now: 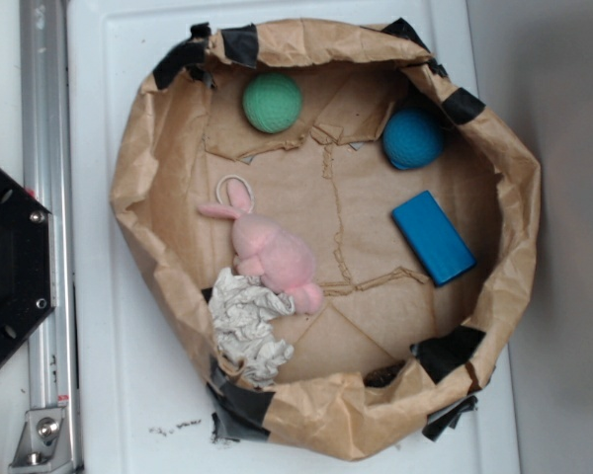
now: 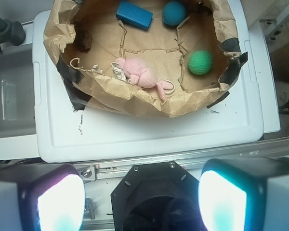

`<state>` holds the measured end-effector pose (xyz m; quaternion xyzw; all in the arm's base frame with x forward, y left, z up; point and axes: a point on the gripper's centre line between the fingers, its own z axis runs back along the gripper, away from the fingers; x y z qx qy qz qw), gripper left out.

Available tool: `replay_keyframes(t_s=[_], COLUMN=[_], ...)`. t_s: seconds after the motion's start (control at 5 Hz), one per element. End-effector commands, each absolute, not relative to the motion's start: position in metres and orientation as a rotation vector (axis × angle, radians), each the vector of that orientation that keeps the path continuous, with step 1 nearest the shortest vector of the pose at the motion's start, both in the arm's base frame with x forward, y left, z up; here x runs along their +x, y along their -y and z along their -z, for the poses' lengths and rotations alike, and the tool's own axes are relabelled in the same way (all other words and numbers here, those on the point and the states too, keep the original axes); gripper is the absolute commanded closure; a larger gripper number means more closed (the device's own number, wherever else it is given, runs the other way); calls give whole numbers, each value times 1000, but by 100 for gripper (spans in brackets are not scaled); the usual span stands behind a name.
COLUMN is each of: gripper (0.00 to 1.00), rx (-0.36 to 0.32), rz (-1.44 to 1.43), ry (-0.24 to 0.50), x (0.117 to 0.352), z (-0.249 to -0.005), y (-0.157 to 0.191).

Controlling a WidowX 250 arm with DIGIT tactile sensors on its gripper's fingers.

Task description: Grab the blue block.

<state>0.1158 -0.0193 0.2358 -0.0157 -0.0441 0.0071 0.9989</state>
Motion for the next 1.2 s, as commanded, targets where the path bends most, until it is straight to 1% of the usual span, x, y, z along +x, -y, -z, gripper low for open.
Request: replay_keyframes(t_s=[0.0, 0.2, 0.4, 0.6, 0.8, 1.0], gripper=[0, 0, 0, 0, 0, 0], rx=[-32, 113, 82, 92, 113, 73], rz=[-14, 53, 239, 371, 511, 612], ry=[88, 156, 211, 235, 263, 248], x=[116, 166, 218, 266, 291, 308], z=[-236, -191, -167, -140, -111, -88], y=[19, 11, 13, 8, 11, 8])
